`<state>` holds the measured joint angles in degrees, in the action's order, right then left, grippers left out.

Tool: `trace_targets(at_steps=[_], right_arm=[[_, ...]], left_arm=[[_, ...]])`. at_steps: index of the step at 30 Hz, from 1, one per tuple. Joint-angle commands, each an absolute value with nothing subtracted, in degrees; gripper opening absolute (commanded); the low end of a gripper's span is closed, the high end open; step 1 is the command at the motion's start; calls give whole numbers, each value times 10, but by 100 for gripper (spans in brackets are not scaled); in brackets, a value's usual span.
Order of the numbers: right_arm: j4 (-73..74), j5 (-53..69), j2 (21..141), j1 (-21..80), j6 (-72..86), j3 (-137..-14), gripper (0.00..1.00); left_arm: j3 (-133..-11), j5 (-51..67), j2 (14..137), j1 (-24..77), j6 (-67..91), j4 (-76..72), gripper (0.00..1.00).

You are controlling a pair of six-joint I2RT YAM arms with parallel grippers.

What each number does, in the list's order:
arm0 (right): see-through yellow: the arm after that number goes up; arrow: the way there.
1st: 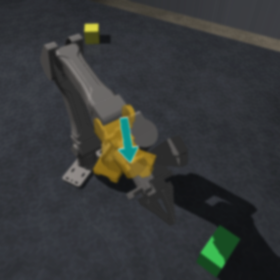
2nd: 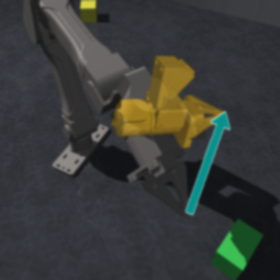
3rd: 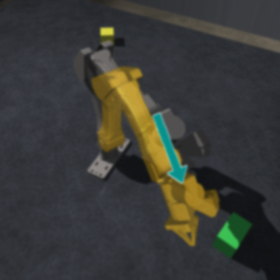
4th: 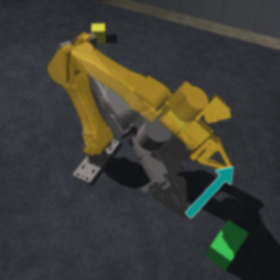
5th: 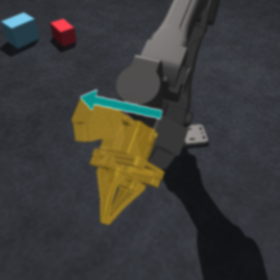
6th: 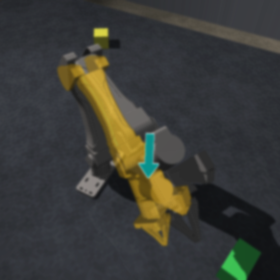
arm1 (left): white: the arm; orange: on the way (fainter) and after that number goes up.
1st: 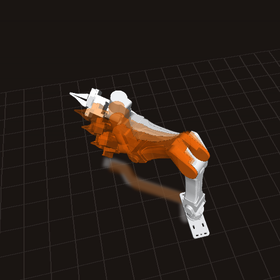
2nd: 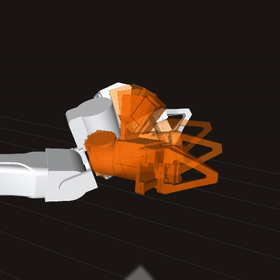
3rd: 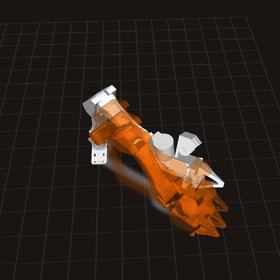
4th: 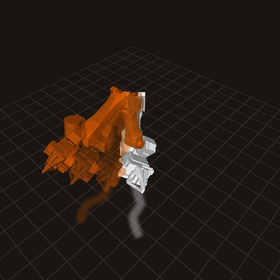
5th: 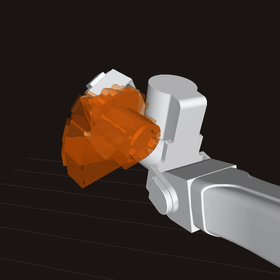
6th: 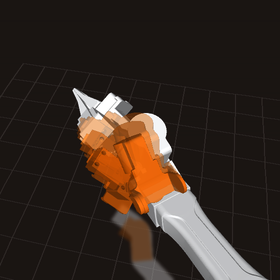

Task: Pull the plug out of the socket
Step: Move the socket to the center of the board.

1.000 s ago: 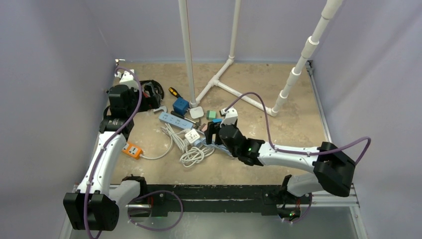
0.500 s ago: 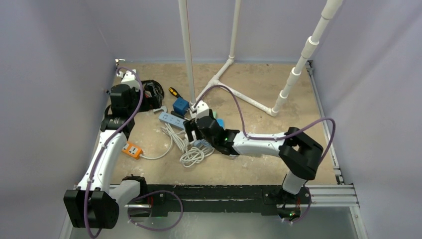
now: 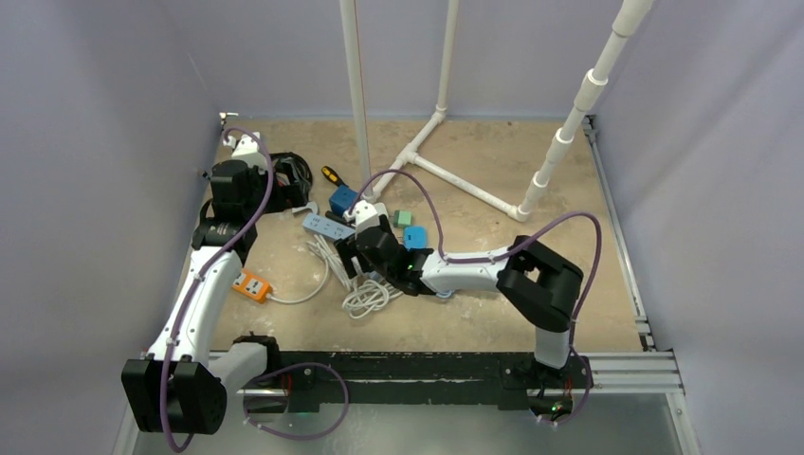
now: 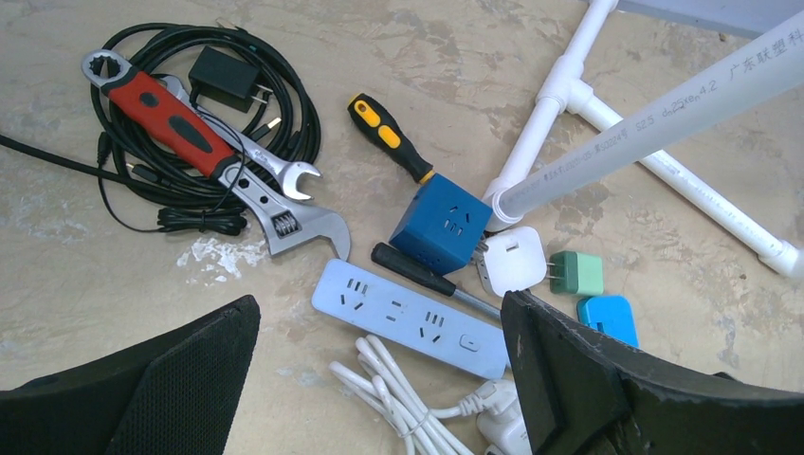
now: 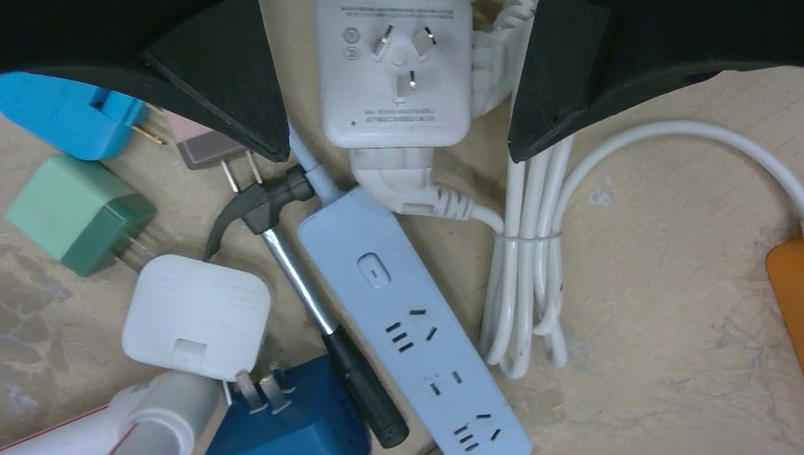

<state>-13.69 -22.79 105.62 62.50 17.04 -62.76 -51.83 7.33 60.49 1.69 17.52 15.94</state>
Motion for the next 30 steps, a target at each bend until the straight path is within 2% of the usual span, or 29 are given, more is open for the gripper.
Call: trace_targets(at_steps=[1, 9, 16, 22, 25, 30], right_arm=[[-134, -243, 1078, 641, 176, -659, 88], [-96, -298, 1110, 641, 221, -674, 86], [-93, -312, 1112, 641, 222, -668, 78], [-99, -310, 1114, 640, 224, -664, 67], [-99, -310, 1129, 640, 222, -673, 52], [-100, -306, 1120, 639, 214, -677, 17]], left_arm=[[-521, 84, 606, 20, 185, 140, 97], [-520, 73, 605, 23, 181, 144, 95], [-521, 84, 612, 33, 179, 144, 95], [-522, 93, 620, 39, 180, 143, 95], [-521, 98, 621, 41, 179, 142, 95], [-521, 113, 626, 50, 175, 139, 95]])
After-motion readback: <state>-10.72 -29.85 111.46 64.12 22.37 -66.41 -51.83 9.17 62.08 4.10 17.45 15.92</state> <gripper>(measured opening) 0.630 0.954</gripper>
